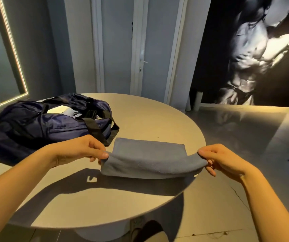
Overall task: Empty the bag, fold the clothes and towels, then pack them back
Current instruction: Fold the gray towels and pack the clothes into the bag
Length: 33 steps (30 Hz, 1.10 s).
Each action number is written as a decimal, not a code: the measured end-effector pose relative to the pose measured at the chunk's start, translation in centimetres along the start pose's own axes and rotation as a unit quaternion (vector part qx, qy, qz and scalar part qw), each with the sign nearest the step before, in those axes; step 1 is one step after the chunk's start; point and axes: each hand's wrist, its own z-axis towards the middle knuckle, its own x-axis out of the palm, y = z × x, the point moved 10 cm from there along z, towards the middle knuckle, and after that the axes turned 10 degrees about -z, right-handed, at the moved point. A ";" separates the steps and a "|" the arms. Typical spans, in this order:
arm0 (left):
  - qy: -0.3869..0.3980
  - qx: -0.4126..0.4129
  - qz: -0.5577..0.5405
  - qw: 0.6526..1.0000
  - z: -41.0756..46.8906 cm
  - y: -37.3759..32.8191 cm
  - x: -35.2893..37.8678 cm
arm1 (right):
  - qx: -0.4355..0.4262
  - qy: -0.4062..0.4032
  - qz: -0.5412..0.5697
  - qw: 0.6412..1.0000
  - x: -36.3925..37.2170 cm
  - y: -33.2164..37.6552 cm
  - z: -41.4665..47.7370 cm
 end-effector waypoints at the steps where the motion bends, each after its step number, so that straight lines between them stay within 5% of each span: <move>1: -0.017 0.011 -0.016 1.000 0.4 0.0 -0.4 | 0.003 -0.004 0.018 1.000 0.0 -0.1 0.2; 9: -0.106 -0.006 -0.034 0.994 2.1 2.1 -1.6 | 0.025 -0.015 0.114 0.993 0.9 -2.2 0.2; 23: -0.111 0.015 -0.076 0.991 0.8 1.0 -1.6 | 0.002 -0.165 0.062 0.984 -1.0 -0.5 -1.3; 33: -0.231 0.151 -0.121 0.954 -1.2 -4.8 -4.9 | -0.088 -0.263 0.120 0.953 -5.6 6.2 -1.8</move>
